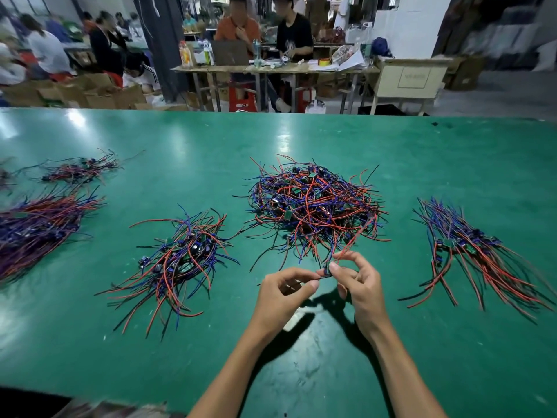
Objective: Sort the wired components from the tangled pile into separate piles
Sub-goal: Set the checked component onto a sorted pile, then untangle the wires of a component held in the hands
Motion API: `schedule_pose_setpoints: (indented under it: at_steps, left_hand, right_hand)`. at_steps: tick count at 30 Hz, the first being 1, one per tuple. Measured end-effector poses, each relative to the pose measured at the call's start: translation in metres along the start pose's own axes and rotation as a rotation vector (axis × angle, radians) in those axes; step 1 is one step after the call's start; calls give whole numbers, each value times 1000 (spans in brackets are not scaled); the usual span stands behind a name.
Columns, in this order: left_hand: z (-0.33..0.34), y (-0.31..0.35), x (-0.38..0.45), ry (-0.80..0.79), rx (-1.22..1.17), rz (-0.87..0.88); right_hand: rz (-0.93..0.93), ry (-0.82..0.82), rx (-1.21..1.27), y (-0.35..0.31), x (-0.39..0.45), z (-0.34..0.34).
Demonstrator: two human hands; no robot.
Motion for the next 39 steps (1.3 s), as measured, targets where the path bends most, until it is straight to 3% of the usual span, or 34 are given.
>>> schedule_pose_setpoints:
  at_steps: [8,14,16,23,35,39]
  left_hand:
    - [-6,1,4,-96,-4,-114]
    - [8,11,-1,-402,-23,-238]
    - [11,14,1,-421,3,-237]
    - [14,10,7,-142,-115,-188]
    - [-7,13,6,-36,-212,-158]
    - [-43,53,15,33,-252,-18]
  right_hand:
    - [-47,58,8,-1,0,-2]
    - [-41,77,43,3,1,-6]
    - [-30,54,79,5,0,-4]
    - [-70,33,26,0,-2,1]
    - [-50,40,-25,4,0,-2]
    - [-24,15,-31,6,0,0]
Point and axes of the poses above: each hand's wrist, its own x-axis towards the middle knuckle, its own z-axis out of the palm, y = z × x, the point moved 5 cm from there along x, towards the middle knuckle, and after that the axes turned 2 degrees about -y, right-handed, at the moved point
